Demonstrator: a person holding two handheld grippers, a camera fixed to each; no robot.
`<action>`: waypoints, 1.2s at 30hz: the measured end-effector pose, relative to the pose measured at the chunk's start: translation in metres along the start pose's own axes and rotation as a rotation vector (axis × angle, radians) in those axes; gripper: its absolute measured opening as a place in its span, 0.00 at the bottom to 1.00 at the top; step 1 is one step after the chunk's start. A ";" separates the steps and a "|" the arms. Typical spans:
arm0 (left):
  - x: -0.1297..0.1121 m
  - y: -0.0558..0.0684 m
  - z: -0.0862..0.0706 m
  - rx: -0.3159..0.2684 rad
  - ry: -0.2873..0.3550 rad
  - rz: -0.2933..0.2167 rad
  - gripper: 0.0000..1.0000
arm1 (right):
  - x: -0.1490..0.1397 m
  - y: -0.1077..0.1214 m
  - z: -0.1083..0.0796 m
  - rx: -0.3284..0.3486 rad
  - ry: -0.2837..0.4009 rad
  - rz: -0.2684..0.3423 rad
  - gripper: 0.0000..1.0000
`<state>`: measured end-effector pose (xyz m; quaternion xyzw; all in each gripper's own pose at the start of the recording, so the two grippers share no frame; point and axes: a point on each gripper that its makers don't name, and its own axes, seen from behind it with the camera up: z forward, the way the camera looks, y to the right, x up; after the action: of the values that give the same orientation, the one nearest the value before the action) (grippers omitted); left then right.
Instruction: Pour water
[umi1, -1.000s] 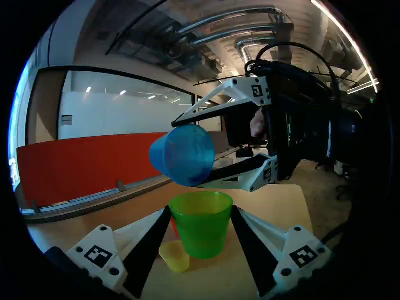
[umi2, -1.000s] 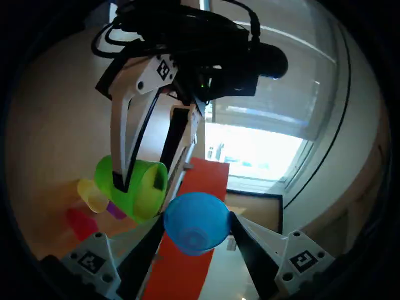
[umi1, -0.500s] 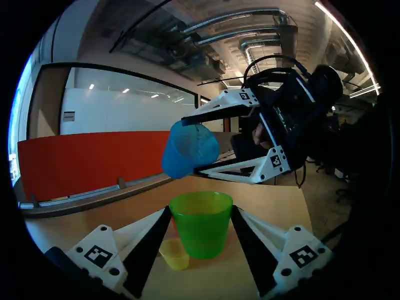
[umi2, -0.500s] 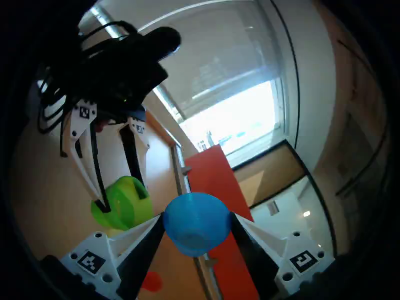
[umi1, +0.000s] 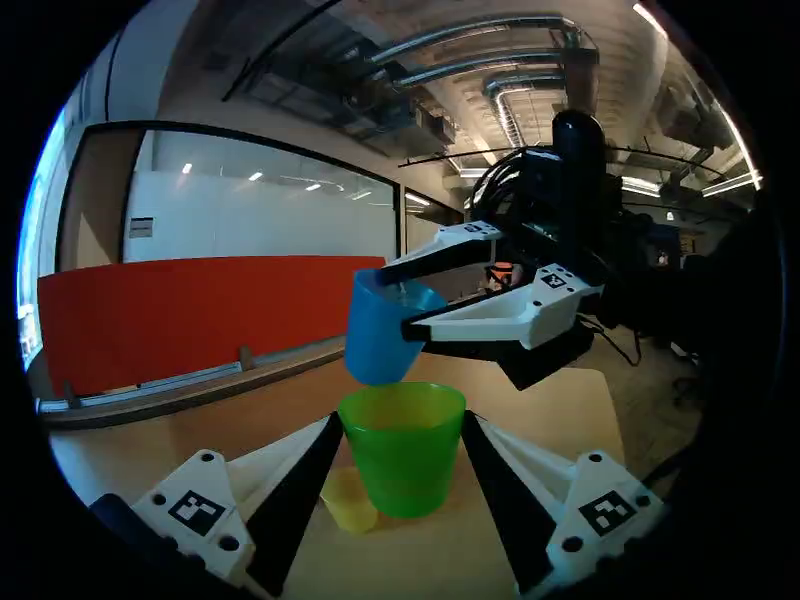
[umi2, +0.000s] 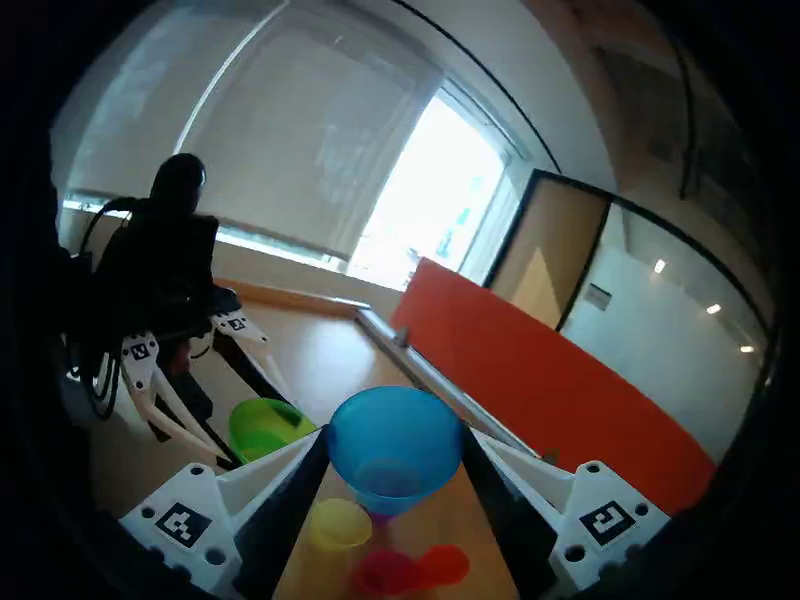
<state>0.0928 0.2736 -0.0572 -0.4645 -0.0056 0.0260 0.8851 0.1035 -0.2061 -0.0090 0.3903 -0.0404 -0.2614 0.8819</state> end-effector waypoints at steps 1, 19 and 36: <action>-0.001 0.000 0.000 0.000 -0.002 -0.002 0.87 | -0.001 0.000 -0.001 0.004 -0.004 0.012 0.93; -0.037 -0.004 -0.011 0.014 -0.085 -0.022 0.87 | -0.059 -0.032 -0.008 0.082 -0.123 0.094 0.93; -0.091 -0.001 -0.024 0.008 -0.216 -0.032 0.87 | -0.136 -0.077 -0.016 0.170 -0.234 0.165 0.93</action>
<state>0.0025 0.2486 -0.0686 -0.4553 -0.1081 0.0618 0.8816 -0.0422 -0.1718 -0.0566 0.4260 -0.1968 -0.2276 0.8533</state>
